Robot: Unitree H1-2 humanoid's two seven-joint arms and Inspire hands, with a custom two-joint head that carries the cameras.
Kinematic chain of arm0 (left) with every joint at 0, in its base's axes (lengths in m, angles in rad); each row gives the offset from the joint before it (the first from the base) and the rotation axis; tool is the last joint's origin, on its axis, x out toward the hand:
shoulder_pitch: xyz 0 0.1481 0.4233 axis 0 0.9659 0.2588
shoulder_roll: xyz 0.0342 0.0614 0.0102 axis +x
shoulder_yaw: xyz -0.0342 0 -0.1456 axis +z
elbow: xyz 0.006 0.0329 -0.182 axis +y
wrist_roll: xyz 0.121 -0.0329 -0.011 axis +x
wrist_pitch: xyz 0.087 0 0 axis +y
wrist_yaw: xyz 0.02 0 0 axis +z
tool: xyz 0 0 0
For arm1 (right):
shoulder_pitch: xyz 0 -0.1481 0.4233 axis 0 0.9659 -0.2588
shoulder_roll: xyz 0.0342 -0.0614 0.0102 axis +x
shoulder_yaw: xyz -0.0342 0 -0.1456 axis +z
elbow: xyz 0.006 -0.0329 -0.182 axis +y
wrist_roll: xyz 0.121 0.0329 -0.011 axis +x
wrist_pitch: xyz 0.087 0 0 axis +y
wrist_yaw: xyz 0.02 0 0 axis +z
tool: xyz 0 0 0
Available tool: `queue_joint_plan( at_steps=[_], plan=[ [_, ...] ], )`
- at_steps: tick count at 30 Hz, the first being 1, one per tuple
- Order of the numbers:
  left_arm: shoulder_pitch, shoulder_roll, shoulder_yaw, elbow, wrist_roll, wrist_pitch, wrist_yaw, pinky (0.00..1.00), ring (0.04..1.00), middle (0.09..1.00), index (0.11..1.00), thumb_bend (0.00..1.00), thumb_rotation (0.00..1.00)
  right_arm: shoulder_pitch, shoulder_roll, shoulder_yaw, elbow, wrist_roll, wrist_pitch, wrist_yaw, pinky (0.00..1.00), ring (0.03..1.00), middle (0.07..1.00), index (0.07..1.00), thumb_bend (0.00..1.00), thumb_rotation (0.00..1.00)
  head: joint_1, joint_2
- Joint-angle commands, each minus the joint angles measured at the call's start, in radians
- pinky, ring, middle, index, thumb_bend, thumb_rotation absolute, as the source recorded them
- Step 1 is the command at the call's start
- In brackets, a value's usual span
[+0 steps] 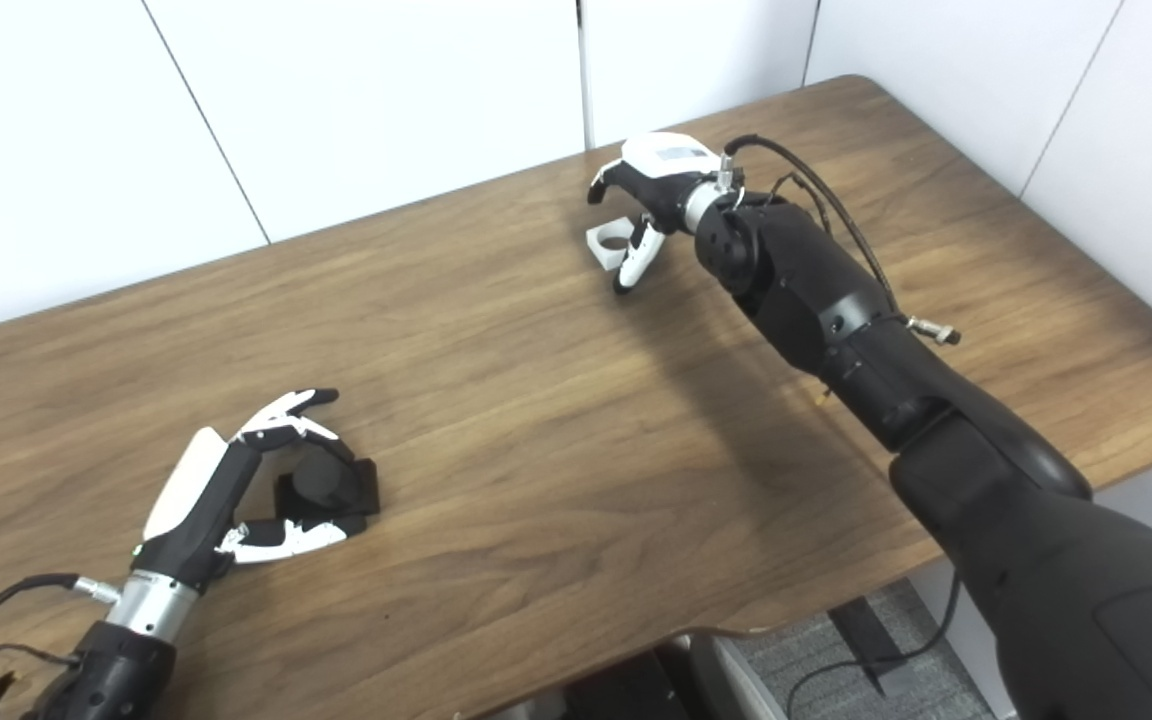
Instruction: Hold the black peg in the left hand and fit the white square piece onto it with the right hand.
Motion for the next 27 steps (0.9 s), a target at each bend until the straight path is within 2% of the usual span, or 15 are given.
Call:
queue_joint_plan(
  at_steps=[1, 20, 27],
  plan=[
    [0.081, 0.010, -0.019, 0.057, 0.025, 0.038, -0.026, 0.80, 0.911, 0.872, 0.491, 0.52, 0.07, -0.060, -0.012, 0.004, 0.011, -0.017, -0.023, -0.024, 0.71, 0.840, 0.899, 0.761, 0.74, 0.15, -0.001, 0.001],
    [0.099, 0.018, -0.014, 0.036, 0.032, 0.045, -0.027, 0.80, 0.915, 0.872, 0.491, 0.52, 0.07, -0.096, -0.048, 0.055, 0.097, -0.037, -0.035, 0.007, 0.71, 0.837, 0.887, 0.734, 0.71, 0.20, 0.014, 0.016],
    [0.102, 0.021, -0.013, 0.034, 0.042, 0.045, -0.025, 0.79, 0.909, 0.869, 0.491, 0.52, 0.07, -0.096, -0.054, 0.068, 0.114, -0.039, -0.032, -0.003, 0.70, 0.833, 0.874, 0.707, 0.72, 0.21, 0.014, 0.020]
  ],
)
